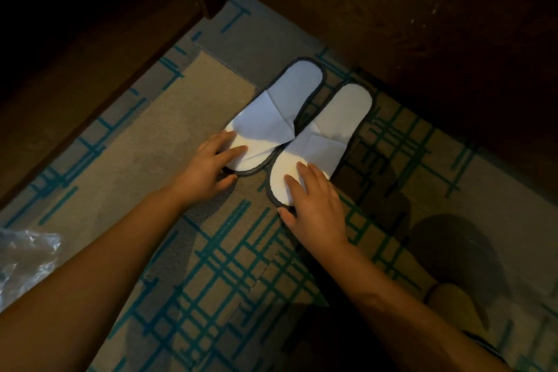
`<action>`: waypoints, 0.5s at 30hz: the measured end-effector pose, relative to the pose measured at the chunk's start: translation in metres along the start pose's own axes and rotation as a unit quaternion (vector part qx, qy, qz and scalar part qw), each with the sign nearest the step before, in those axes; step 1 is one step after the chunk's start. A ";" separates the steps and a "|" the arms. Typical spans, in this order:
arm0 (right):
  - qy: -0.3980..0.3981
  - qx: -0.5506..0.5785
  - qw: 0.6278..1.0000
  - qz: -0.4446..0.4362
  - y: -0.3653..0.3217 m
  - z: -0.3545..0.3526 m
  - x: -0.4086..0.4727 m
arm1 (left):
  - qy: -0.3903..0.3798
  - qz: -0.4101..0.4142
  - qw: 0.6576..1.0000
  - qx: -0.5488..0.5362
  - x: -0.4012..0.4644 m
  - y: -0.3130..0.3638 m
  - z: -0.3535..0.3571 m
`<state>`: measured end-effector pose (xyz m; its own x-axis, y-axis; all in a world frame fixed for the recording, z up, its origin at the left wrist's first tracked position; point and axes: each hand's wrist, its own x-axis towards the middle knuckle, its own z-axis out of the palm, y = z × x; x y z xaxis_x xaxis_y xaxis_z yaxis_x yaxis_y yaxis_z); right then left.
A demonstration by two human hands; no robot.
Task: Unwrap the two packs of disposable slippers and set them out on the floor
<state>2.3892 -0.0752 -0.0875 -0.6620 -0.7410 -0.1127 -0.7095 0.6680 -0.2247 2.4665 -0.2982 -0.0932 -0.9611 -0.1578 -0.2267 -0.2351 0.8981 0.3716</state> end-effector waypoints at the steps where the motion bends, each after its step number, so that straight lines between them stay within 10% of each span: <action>1: -0.005 0.003 1.000 0.001 -0.001 -0.002 0.000 | -0.001 -0.003 1.000 -0.002 0.000 0.001 -0.001; 15: -0.003 -0.001 0.993 -0.118 -0.038 -0.028 0.008 | 0.090 -0.102 0.985 -0.105 -0.088 0.043 0.016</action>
